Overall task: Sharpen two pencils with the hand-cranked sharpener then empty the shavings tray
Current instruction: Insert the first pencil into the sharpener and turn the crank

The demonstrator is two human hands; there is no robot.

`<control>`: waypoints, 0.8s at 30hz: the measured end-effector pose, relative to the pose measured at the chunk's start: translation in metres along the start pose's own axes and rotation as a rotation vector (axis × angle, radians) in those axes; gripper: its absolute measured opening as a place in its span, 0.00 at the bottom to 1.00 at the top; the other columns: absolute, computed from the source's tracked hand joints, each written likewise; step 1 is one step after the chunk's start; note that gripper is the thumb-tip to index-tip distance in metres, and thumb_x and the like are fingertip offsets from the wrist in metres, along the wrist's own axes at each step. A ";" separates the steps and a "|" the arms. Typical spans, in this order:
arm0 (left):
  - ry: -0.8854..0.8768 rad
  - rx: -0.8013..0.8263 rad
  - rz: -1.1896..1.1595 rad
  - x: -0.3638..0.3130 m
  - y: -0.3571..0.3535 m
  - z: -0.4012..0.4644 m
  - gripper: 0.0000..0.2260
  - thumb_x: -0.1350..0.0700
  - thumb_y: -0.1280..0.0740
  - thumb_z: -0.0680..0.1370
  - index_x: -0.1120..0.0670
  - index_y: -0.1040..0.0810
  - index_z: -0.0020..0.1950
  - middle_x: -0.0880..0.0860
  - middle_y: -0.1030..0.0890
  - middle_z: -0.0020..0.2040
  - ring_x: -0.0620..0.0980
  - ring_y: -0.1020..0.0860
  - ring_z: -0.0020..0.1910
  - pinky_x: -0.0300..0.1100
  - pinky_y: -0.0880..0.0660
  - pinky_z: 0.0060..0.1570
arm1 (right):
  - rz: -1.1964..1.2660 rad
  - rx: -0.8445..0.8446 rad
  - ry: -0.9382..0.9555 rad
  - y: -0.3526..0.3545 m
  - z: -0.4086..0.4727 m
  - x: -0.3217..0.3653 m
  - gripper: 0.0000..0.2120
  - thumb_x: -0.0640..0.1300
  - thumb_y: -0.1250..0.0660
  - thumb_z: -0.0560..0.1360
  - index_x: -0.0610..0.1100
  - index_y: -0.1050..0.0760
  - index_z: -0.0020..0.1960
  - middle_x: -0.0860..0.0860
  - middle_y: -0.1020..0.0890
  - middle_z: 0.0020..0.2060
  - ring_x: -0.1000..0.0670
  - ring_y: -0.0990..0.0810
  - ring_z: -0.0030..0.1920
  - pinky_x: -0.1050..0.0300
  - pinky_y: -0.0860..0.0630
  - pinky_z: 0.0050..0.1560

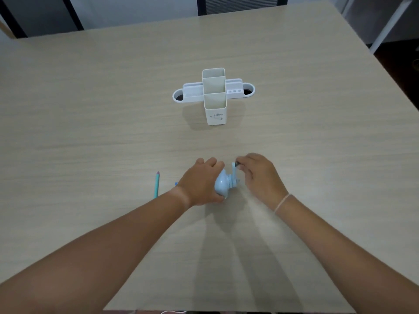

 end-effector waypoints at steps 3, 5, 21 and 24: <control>0.004 -0.003 0.016 0.000 -0.001 0.001 0.26 0.46 0.26 0.63 0.55 0.31 0.54 0.51 0.29 0.50 0.52 0.35 0.46 0.50 0.26 0.48 | -0.069 0.156 -0.115 -0.033 0.010 -0.031 0.13 0.36 0.42 0.67 0.33 0.21 0.41 0.35 0.20 0.33 0.37 0.20 0.37 0.50 0.25 0.38; 0.016 -0.013 0.011 0.002 -0.002 0.001 0.26 0.46 0.26 0.62 0.54 0.31 0.53 0.49 0.32 0.47 0.52 0.35 0.45 0.52 0.25 0.49 | -0.093 0.205 -0.143 -0.051 -0.013 -0.039 0.11 0.36 0.42 0.66 0.34 0.22 0.36 0.36 0.22 0.30 0.38 0.21 0.33 0.51 0.28 0.35; 0.009 -0.001 0.016 0.002 -0.004 0.001 0.27 0.45 0.26 0.63 0.54 0.31 0.56 0.52 0.27 0.52 0.51 0.36 0.46 0.52 0.25 0.49 | 0.015 0.217 -0.099 -0.032 -0.063 -0.010 0.14 0.42 0.44 0.71 0.39 0.23 0.33 0.46 0.23 0.28 0.51 0.28 0.34 0.61 0.36 0.34; 0.000 -0.001 0.021 0.001 -0.004 0.000 0.27 0.46 0.26 0.64 0.54 0.31 0.56 0.52 0.28 0.52 0.51 0.37 0.46 0.52 0.26 0.50 | 0.088 0.070 -0.008 0.001 -0.054 0.010 0.14 0.42 0.44 0.72 0.36 0.21 0.42 0.44 0.21 0.32 0.52 0.30 0.37 0.64 0.33 0.40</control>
Point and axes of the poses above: each hand's wrist, its own z-axis towards the middle knuckle, its own y-axis out of the back of the hand, x = y × z, the point moved 9 cm from there along z, towards the middle knuckle
